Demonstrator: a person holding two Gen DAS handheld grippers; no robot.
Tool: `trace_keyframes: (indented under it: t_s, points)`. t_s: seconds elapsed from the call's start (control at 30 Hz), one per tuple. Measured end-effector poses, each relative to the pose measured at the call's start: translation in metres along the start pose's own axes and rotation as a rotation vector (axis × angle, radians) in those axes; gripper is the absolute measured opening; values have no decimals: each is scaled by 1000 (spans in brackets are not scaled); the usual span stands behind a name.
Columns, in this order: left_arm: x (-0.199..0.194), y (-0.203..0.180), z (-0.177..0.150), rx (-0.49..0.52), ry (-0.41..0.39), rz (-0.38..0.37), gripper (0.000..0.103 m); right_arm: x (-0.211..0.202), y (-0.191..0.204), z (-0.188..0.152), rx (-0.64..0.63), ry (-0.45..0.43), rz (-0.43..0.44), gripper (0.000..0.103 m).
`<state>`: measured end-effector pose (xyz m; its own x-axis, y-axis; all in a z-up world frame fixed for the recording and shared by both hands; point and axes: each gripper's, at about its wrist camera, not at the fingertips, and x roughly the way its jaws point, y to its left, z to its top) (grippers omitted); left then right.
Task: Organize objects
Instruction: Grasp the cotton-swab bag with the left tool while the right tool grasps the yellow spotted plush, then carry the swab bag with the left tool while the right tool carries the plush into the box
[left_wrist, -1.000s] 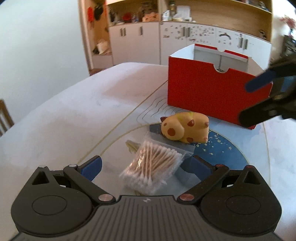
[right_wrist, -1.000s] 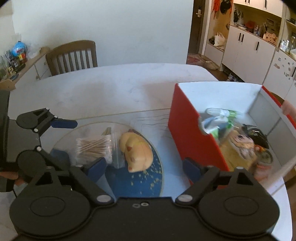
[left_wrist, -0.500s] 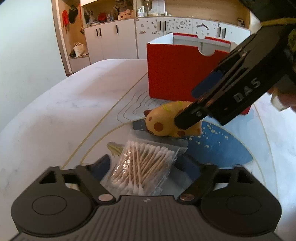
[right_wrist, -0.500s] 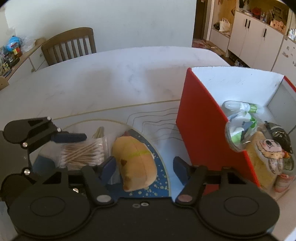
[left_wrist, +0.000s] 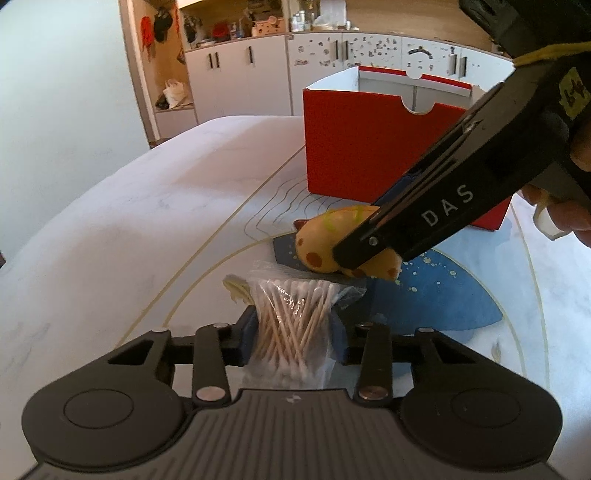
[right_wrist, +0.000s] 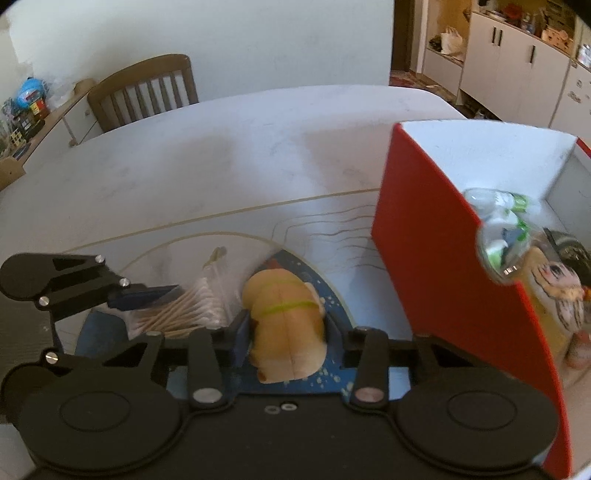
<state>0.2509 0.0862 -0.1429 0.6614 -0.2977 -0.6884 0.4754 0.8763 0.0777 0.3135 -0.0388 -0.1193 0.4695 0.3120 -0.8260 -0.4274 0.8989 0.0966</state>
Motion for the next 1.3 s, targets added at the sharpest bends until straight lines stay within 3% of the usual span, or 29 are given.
trace_keyframes:
  t_s: [0.43,0.83,1.3]
  points:
    - [-42,-8,-1,-238,49,16,36,-74,-15,-34,107,-51,68,41]
    - [-90,-49,27,-285,-18,-6,36,-129,-33,-63,126,-136,57,41]
    - [-111,-95,64,-283,-63,-13,36,-177,-76,-73,148,-193,62,41]
